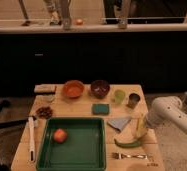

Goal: Place banana in purple bowl

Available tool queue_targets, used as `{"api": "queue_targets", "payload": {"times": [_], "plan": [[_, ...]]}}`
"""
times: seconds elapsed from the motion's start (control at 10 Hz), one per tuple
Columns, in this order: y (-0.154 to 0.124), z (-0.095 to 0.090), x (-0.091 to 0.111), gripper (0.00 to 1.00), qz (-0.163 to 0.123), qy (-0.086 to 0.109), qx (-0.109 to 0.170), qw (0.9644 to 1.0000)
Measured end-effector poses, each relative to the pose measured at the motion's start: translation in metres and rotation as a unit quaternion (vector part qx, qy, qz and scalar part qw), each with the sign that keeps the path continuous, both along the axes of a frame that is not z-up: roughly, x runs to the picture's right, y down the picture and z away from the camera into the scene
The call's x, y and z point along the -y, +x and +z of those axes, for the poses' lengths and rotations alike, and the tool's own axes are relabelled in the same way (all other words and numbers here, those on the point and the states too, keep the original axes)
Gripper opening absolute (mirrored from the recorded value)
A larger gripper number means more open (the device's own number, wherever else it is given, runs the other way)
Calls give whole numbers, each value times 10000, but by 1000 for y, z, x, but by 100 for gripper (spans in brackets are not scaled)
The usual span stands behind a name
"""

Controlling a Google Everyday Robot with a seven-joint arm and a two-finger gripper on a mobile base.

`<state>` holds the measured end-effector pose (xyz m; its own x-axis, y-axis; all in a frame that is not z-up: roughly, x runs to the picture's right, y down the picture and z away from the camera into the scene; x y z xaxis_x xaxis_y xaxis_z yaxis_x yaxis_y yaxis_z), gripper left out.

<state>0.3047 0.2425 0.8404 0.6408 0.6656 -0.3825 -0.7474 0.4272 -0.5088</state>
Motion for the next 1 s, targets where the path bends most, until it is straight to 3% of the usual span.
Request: {"api": "queue_targets", "payload": {"times": [0.3, 0.4, 0.7, 1.0], "plan": [[2, 15, -1, 79, 51, -97, -45, 9999], [3, 14, -2, 73, 47, -114, -48, 9999], [6, 15, -1, 44, 64, -180, -130, 9997], [5, 11, 6, 16, 54, -126, -95, 9999]]}}
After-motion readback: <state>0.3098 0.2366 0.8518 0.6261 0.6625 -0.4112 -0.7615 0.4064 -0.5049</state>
